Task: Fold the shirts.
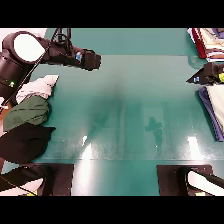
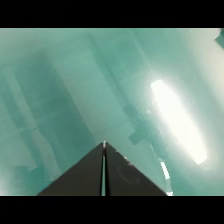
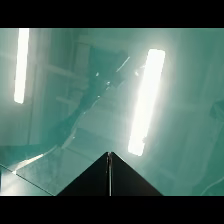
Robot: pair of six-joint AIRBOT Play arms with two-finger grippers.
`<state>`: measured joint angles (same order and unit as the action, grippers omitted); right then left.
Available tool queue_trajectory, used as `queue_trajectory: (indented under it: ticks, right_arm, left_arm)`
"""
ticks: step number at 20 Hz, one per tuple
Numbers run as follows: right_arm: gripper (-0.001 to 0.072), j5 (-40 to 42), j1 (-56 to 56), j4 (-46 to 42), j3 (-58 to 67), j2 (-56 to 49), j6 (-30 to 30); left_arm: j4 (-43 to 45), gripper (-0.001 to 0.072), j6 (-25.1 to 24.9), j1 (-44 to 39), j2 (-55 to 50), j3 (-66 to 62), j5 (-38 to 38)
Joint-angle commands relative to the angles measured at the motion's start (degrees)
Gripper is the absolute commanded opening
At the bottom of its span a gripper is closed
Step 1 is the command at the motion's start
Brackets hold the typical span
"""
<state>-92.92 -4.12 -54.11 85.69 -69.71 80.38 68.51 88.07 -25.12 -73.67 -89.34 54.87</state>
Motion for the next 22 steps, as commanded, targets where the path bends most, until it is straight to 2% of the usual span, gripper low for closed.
queue_trajectory:
  ticks: [1, 11, 13, 15, 16, 17, 18, 20, 22]
  right_arm:
    - [0.0017, -0.2, 0.2, 0.0, 0.0, 0.0, 0.0]
    - [0.0017, -0.2, 0.2, 0.0, 0.0, 0.0, 0.0]
    - [0.0017, -0.2, 0.2, 0.0, 0.0, 0.0, 0.0]
    - [0.0017, 0.0, 0.2, 0.0, 0.0, 0.0, 0.0]
    - [0.0017, 0.0, 0.2, 0.0, 0.0, 0.0, 0.0]
    - [0.0017, 0.0, 0.2, 0.0, 0.0, 0.0, 0.0]
    - [0.0017, 0.0, 0.2, 0.0, 0.0, 0.0, 0.0]
    - [0.0017, 0.1, 0.2, 0.0, 0.0, 0.0, 0.0]
    - [0.0017, 0.9, 0.2, 0.0, 0.0, 0.0, 0.2]
  left_arm:
    - [0.0, 0.0021, 0.0, 0.0, 0.0, 0.0, -0.1]
    - [0.0, 0.0021, 0.0, 0.0, 0.0, 0.0, -0.2]
    - [-0.4, 0.0021, 0.0, 0.0, 0.0, 0.0, -2.6]
    - [4.1, 0.0023, -2.4, 0.5, 0.0, 0.0, -3.1]
    - [8.8, 0.0127, -2.4, 1.5, 0.0, 0.0, -1.6]
    - [13.9, 0.0411, -0.8, 2.9, 0.0, 0.0, 0.8]
    - [20.3, 0.0533, 1.8, 4.8, 0.0, 0.0, 3.9]
    - [29.9, 0.0531, 3.0, 9.5, -0.4, 0.5, 8.5]
    - [33.4, 0.0531, 3.2, 16.1, -0.4, 3.6, 8.5]
